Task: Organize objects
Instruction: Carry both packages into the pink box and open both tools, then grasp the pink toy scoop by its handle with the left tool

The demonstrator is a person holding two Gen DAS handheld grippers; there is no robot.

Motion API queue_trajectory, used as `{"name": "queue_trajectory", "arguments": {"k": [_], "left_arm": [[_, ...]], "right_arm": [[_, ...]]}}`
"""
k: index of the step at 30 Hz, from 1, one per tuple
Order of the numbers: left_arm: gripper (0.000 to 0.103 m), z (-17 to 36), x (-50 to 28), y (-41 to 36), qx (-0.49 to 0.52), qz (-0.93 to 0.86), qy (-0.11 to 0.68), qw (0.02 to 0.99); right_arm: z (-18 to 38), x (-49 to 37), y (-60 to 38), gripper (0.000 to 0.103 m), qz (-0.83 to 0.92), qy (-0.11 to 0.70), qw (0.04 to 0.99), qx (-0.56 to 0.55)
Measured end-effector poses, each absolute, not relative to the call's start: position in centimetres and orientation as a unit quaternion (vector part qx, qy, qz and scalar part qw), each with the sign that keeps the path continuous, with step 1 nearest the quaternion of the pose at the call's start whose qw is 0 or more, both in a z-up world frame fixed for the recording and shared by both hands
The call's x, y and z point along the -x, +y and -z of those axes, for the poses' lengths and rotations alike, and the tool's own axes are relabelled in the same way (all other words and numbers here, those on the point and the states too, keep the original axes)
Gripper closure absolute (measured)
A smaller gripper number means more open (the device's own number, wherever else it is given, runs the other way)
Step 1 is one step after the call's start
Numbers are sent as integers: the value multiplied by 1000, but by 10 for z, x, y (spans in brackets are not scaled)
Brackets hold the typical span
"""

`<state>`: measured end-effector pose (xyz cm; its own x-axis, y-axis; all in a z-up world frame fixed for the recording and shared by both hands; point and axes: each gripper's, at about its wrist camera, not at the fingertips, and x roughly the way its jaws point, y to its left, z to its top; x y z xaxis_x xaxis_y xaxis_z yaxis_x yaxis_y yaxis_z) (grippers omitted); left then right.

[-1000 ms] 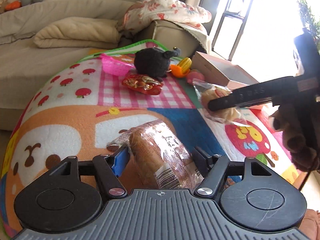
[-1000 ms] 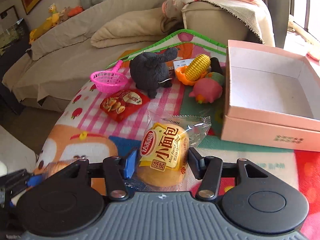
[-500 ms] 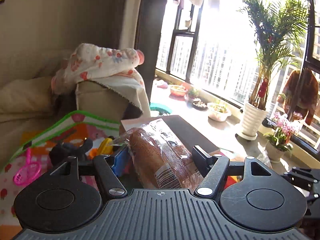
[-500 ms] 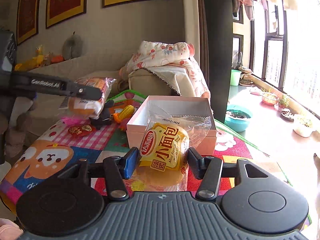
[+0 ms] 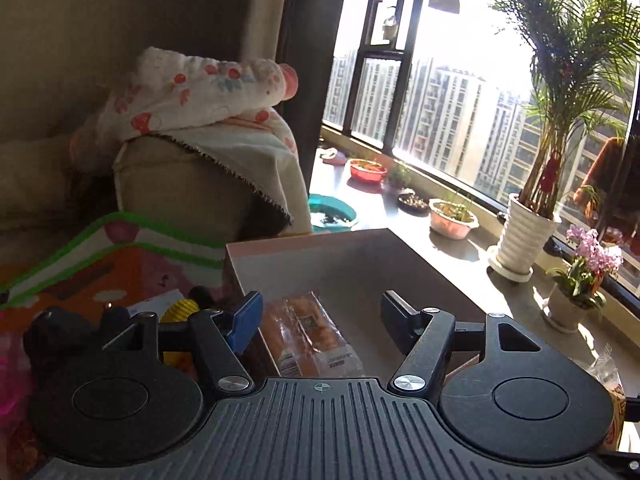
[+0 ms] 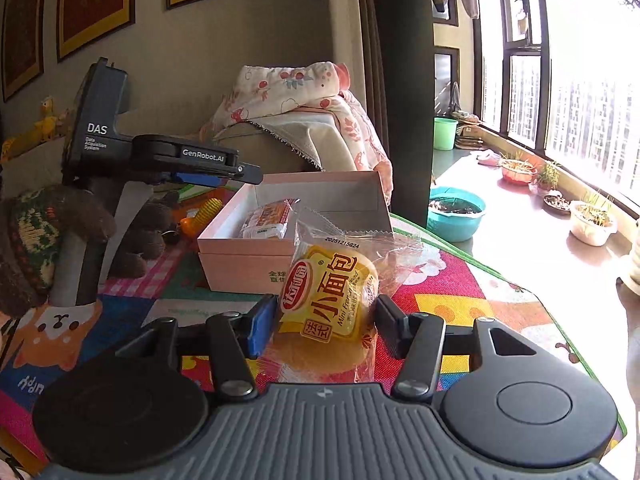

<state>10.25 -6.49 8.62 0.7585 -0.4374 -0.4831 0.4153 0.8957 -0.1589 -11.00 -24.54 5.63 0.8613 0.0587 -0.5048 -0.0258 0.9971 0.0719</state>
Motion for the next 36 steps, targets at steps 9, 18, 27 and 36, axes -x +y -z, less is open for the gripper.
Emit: {"name": "queue_trajectory", "arguments": {"k": [9,18,27,36], "left_arm": [[33,-56,-20,4,35,197,310,929],[33,-23,-4,61,76,127,338,929],[33,-20,-3,73,102,128,317,934],[33,-30,-9,84,80,101,298,946]], "right_arm": [[-106,31,-236,49,-35,206,978,17],[-112,-59,-230,10,-33,242,969,23],[-51,-13,-216,3,-41,298,953,31],[-13,20,-173,0,-93,298,950,-18]]}}
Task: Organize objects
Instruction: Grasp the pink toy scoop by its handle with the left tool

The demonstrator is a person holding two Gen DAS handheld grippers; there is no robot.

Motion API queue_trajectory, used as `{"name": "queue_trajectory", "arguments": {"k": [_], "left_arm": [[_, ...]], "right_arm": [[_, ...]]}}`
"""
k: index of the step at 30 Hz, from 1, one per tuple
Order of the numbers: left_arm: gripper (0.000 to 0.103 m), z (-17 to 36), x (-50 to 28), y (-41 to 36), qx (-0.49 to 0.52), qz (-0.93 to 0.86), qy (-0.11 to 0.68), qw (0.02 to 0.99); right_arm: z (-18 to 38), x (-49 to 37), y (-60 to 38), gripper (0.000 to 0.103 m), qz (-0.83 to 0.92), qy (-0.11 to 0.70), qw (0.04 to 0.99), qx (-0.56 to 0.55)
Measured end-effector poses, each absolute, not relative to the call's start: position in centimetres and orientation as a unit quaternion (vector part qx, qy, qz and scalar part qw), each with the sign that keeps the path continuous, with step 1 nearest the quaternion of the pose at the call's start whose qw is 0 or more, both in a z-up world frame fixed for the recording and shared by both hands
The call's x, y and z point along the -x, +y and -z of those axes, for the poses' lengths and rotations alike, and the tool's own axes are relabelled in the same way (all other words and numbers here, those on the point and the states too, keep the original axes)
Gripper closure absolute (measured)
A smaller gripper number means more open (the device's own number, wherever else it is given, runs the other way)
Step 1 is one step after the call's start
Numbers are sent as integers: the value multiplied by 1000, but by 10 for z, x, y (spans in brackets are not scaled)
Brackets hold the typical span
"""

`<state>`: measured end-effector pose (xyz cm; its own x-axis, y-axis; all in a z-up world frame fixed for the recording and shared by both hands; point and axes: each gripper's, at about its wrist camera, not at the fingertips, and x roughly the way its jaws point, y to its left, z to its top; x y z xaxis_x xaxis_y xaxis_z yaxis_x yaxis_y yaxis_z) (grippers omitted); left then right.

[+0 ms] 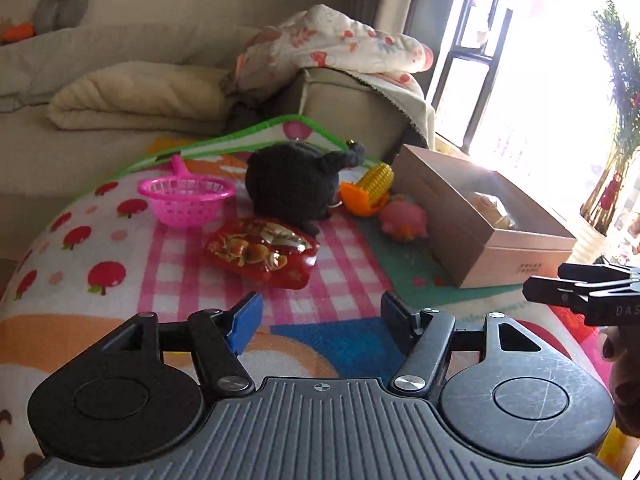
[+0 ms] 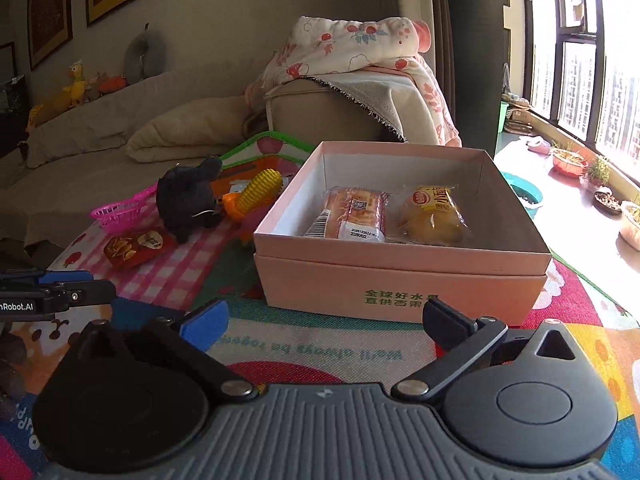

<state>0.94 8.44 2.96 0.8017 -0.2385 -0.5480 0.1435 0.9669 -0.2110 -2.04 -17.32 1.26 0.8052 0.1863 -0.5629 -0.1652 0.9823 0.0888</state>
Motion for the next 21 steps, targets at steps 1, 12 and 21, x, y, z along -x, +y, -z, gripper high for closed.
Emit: {"name": "queue_trajectory", "arguments": {"k": [1,12,21], "left_arm": [[33,-34,-13,91,87,89,293,948],[33,-63,-135,183,205,-51,332,919],[34,-42,-198,171,165,-60,405,898]], "right_arm": [[-10,21,-171,0,-91,294,951,-18],[1,24,-175,0,-67,276,957,-51],[2,24,-175,0,-56,271,960,-53]]}}
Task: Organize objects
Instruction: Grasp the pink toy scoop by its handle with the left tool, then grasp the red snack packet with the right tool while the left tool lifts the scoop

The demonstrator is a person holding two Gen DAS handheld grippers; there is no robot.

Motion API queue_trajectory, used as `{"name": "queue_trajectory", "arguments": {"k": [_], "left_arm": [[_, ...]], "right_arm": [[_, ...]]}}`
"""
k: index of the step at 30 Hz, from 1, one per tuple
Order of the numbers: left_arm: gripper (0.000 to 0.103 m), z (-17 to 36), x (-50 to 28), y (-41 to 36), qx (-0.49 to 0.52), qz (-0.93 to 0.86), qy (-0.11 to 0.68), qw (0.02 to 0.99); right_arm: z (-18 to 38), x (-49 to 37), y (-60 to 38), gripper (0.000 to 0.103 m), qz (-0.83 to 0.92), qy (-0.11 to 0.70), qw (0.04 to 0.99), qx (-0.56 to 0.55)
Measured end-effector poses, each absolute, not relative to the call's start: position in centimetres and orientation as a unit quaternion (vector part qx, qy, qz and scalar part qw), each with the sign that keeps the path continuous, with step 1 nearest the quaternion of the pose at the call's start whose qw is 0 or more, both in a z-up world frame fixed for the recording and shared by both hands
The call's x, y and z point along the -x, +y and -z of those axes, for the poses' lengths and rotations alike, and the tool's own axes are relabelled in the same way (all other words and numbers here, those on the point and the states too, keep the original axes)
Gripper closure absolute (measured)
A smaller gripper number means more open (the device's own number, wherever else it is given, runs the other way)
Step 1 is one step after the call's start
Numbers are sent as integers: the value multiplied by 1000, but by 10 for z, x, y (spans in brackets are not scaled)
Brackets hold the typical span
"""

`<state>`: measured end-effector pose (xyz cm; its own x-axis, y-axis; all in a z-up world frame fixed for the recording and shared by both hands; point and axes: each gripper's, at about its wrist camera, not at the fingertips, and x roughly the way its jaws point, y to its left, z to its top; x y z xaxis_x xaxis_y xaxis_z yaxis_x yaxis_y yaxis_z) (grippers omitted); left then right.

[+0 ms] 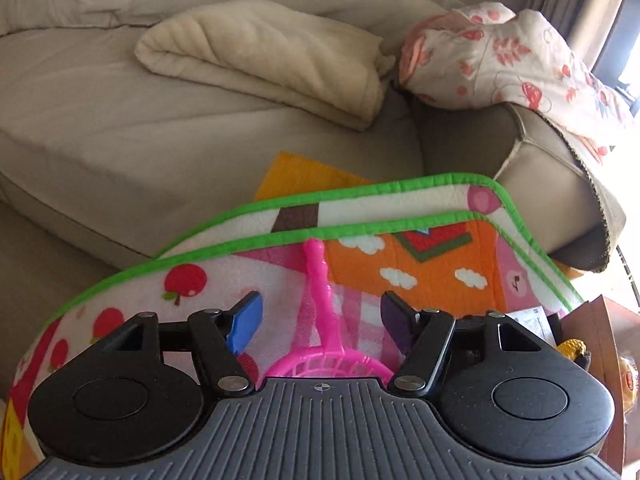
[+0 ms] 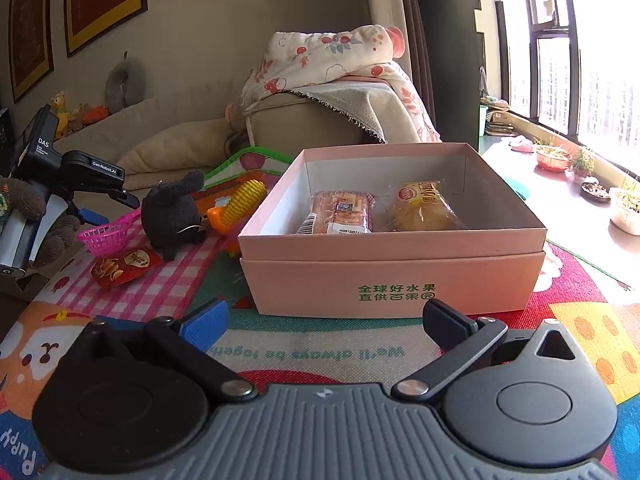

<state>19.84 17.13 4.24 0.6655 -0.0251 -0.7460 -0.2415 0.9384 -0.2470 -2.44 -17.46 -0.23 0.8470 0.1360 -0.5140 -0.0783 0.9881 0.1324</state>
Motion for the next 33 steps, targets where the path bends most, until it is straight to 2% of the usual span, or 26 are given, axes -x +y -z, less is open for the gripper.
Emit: {"name": "queue_trajectory", "arguments": {"k": [2,3,4,5,6,18,25,33], "left_arm": [[46,-38,-200,161,147,-52,407,900],[60,-37,-199,156,134,-48,406,903],[81,-36,-197,151,125,-42,407,904],[89,-35,-195,148,123,-36,411,903],[86,-35,-191,145,129,-30,415,900],[88,-40,-80,109,166,126,421,883],[88,-40,-23,65,73,163,400,899],[88,-45,8,99,110,133,363,916]], "right_arm": [[3,24,-176,0,-55,271,959,-58],[3,24,-177,0,-54,271,959,-60],[3,24,-177,0,-52,271,959,-62],[3,23,-178,0,-52,271,959,-63],[3,24,-178,0,-52,271,959,-64],[3,26,-179,0,-38,261,962,-68],[2,29,-177,0,-37,254,964,-64],[-6,21,-128,0,-122,283,951,12]]}}
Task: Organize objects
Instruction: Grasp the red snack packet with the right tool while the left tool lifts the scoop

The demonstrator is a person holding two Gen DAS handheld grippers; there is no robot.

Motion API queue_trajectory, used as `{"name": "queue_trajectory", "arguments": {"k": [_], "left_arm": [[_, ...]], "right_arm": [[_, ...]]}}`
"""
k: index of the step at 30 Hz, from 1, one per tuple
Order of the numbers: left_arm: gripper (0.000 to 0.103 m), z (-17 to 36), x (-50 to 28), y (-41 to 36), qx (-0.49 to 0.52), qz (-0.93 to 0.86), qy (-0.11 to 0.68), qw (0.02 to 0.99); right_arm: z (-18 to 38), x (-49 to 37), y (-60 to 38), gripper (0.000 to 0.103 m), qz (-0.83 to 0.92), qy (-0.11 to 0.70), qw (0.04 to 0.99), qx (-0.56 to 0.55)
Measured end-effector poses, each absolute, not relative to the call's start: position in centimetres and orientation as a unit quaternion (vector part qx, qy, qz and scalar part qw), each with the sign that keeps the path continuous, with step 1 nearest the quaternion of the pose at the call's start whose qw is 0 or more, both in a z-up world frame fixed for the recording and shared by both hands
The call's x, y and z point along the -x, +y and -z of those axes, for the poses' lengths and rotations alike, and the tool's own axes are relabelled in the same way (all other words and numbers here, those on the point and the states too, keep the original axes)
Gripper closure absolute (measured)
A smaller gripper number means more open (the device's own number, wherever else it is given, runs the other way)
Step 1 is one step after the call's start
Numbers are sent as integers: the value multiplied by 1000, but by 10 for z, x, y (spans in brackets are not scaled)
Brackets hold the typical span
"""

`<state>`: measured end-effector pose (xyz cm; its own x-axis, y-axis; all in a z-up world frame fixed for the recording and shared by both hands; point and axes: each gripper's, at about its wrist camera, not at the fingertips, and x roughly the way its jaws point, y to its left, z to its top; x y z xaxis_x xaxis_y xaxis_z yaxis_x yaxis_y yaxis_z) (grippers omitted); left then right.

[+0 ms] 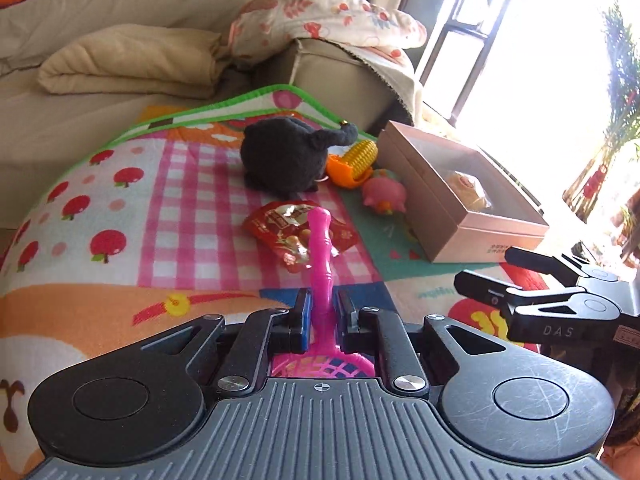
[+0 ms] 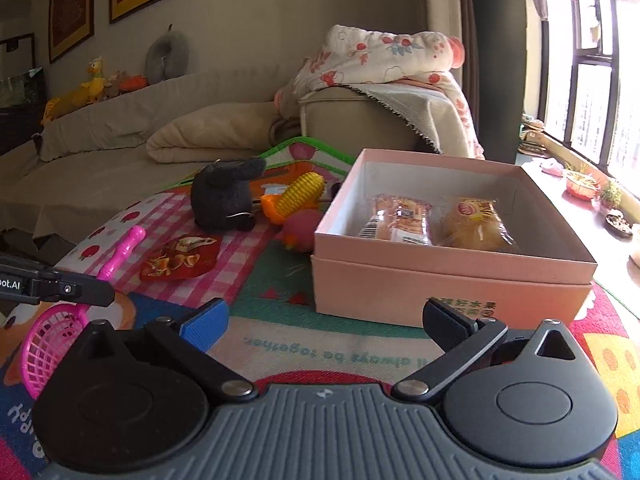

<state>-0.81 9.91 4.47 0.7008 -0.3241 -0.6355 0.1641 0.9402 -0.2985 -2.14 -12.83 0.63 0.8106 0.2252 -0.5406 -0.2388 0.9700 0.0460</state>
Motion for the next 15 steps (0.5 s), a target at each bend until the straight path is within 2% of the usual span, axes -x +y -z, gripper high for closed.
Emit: {"name": "queue_trajectory", "arguments": {"k": [5,14,15], "left_arm": [[88,-40,22,128,133,116,364,915],[86,-22,38,155,149,114,371,909],[86,-22,39,155,146,117,371,910]], "right_arm": [[-12,-9,-68,0,-185,305,932,58],[13,-86,1,0,-216,395,892,40],[14,-85,6,3,-207,388,896,53]]}}
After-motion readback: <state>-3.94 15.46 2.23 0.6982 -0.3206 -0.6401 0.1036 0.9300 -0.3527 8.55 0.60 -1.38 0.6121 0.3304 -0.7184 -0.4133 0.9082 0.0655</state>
